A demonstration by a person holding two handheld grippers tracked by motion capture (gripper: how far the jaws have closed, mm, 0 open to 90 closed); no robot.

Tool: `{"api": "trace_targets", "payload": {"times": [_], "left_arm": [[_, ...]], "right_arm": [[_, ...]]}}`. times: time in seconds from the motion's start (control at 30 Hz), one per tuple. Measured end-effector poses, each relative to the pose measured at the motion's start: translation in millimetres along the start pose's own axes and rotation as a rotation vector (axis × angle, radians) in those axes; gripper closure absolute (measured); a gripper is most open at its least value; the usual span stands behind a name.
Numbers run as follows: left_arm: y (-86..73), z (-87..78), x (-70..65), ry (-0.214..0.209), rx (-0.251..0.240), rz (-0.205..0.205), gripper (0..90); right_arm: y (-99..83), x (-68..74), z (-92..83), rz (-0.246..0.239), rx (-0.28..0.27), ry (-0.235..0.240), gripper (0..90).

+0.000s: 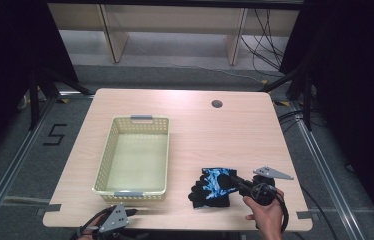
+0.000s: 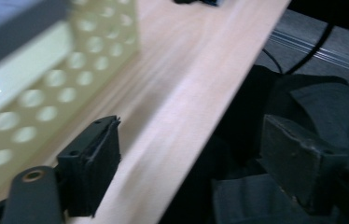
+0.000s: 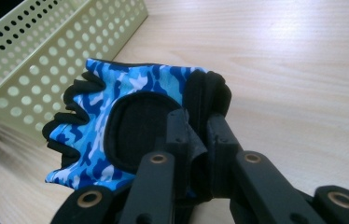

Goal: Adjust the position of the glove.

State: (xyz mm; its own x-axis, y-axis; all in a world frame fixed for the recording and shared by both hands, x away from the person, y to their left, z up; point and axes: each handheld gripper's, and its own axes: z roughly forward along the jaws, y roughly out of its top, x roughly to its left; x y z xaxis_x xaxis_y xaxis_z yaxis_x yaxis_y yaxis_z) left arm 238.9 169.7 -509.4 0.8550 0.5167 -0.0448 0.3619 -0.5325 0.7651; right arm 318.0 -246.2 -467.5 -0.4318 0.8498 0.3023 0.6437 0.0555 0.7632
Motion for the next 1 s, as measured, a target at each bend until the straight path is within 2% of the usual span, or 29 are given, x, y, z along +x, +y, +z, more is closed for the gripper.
{"api": "trace_targets", "payload": {"times": [0.03,0.07,0.1,0.13,0.17,0.2,0.23,0.27,0.3,0.33,0.37,0.4,0.43,0.47,0.5,0.53,0.57,0.6,0.63,0.67,0.7,0.73,0.77,0.83,0.87,0.9,0.93,0.97,1.0], "left_arm": [[1.7,1.9,-4.9,-0.015,-0.019,-0.003,19.8],[5.1,2.5,-8.1,-0.024,-0.031,-0.006,19.7],[8.3,3.6,-9.1,-0.037,-0.035,0.001,19.4],[10.7,6.3,-12.5,-0.04,-0.058,-0.014,18.8],[13.7,8.2,-14.9,-0.034,-0.062,-0.005,18.6],[17.0,10.3,-16.3,-0.048,-0.057,0.007,18.6],[19.9,15.1,-20.4,-0.058,-0.074,-0.009,18.4],[23.9,19.0,-22.9,-0.057,-0.07,0.004,17.9],[28.9,23.2,-23.5,-0.059,-0.059,0.035,17.9],[33.6,29.4,-27.3,-0.064,-0.088,0.026,18.4],[38.9,33.5,-28.8,-0.081,-0.082,0.045,20.6],[43.8,38.1,-30.7,-0.078,-0.068,0.06,24.0],[48.9,42.9,-32.6,-0.059,-0.082,0.085,25.0],[53.8,46.7,-34.0,-0.074,-0.068,0.092,25.3],[58.5,52.2,-35.4,-0.079,-0.084,0.107,26.9],[62.6,57.1,-37.0,-0.07,-0.092,0.104,28.6],[66.8,61.3,-36.8,-0.058,-0.09,0.111,29.7],[70.7,64.7,-35.3,-0.059,-0.087,0.123,31.3],[74.6,67.0,-36.4,-0.058,-0.092,0.108,32.5],[78.2,69.2,-36.4,-0.057,-0.097,0.117,33.2],[81.7,71.5,-34.9,-0.047,-0.103,0.146,34.3],[84.6,72.8,-34.8,-0.04,-0.101,0.143,35.5],[86.6,75.6,-35.2,-0.043,-0.11,0.128,36.4],[89.9,80.2,-34.6,-0.04,-0.102,0.115,38.6],[91.1,83.3,-33.7,-0.051,-0.109,0.117,38.7],[92.4,84.7,-33.1,-0.053,-0.095,0.117,39.8],[93.6,86.7,-32.9,-0.062,-0.093,0.108,41.4],[94.4,88.6,-32.1,-0.072,-0.083,0.11,41.8],[95.0,91.2,-32.5,-0.057,-0.095,0.12,43.3]], "right_arm": [[-2.1,5.4,-0.4,0.043,0.014,0.002,82.4],[-3.8,6.6,0.6,0.038,0.005,0.01,82.4],[-4.9,5.3,1.1,0.0,0.015,0.009,82.4],[-6.6,10.3,0.6,0.038,0.03,0.013,82.4],[-7.8,8.3,2.2,-0.003,0.019,0.005,82.4],[-8.5,9.2,2.3,-0.006,0.019,0.01,82.4],[-9.7,10.5,3.6,-0.004,0.01,0.012,82.4],[-11.4,16.8,3.3,0.039,0.023,0.022,82.3],[-11.4,16.8,3.3,0.039,0.023,0.022,82.3],[-11.6,17.3,3.5,0.034,0.026,0.031,82.3],[-11.6,18.1,3.9,0.034,0.029,0.02,82.3],[-11.7,15.3,5.4,-0.007,0.004,0.014,82.3],[-11.5,16.3,5.6,-0.006,0.011,0.007,82.3],[-12.1,17.2,5.8,0.003,0.007,0.015,82.3],[-12.6,21.0,4.2,0.038,0.026,0.017,82.3],[-13.4,21.4,6.2,0.034,0.01,0.033,82.2],[-13.7,22.4,5.8,0.036,0.031,0.014,82.2],[-14.2,23.5,6.8,0.045,0.018,0.034,82.2],[-14.4,21.4,8.5,0.008,0.015,0.022,82.2],[-15.0,23.2,9.0,0.023,0.02,0.026,82.1],[-15.2,24.9,8.7,0.038,0.026,0.031,82.1],[-15.1,25.3,9.1,0.04,0.023,0.041,82.1],[-14.9,25.7,8.8,0.043,0.029,0.03,82.1],[-15.3,23.0,11.2,-0.001,-0.005,0.028,82.0],[-15.3,23.8,10.7,0.004,0.006,0.028,81.9],[-15.8,24.1,11.3,0.002,0.005,0.026,81.9],[-16.1,27.5,10.9,0.041,0.023,0.033,81.9],[-16.4,29.1,12.3,0.058,0.011,0.06,81.9],[-16.3,26.6,13.6,0.018,0.0,0.049,81.9]]}}
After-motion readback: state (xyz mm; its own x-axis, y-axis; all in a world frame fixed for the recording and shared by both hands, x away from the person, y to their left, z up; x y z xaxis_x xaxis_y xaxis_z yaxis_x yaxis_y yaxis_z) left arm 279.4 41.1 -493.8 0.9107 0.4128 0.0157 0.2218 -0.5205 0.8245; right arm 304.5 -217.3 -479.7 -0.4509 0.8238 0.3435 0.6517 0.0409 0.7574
